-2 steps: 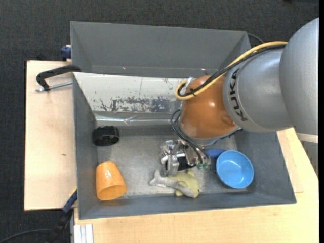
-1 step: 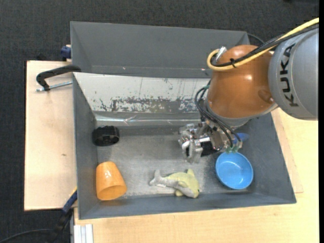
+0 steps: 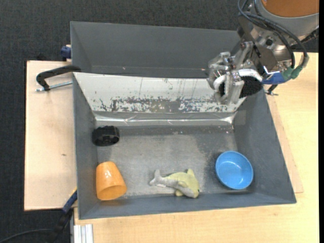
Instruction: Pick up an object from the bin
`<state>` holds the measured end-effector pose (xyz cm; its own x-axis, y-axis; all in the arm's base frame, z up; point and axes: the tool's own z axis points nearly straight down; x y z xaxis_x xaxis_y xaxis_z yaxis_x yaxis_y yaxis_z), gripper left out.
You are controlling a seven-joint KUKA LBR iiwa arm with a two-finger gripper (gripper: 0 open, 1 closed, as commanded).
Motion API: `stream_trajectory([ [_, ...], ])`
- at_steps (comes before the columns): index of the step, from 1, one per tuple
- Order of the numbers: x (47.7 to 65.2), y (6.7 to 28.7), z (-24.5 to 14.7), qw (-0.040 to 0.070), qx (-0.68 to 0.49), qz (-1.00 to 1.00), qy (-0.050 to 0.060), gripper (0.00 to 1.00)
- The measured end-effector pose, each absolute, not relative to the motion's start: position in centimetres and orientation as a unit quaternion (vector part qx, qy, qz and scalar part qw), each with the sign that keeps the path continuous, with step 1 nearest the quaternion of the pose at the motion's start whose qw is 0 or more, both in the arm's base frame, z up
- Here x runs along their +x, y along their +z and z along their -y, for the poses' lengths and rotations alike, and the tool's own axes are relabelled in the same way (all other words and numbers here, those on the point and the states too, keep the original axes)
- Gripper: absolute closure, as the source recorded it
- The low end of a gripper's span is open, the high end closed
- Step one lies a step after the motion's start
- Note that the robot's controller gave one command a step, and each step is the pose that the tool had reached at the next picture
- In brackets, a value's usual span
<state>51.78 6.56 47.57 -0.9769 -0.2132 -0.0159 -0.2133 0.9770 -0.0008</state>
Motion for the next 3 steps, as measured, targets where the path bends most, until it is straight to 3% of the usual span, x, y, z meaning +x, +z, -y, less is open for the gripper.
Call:
stream_trajectory([
  [1,57.6,46.7,-9.4,0.003,0.016,-1.000,0.001,1.00],
  [2,58.2,46.7,-17.3,0.002,0.217,-0.976,0.003,1.00],
  [3,59.5,34.9,-11.3,-0.003,0.145,-0.989,-0.001,1.00],
])
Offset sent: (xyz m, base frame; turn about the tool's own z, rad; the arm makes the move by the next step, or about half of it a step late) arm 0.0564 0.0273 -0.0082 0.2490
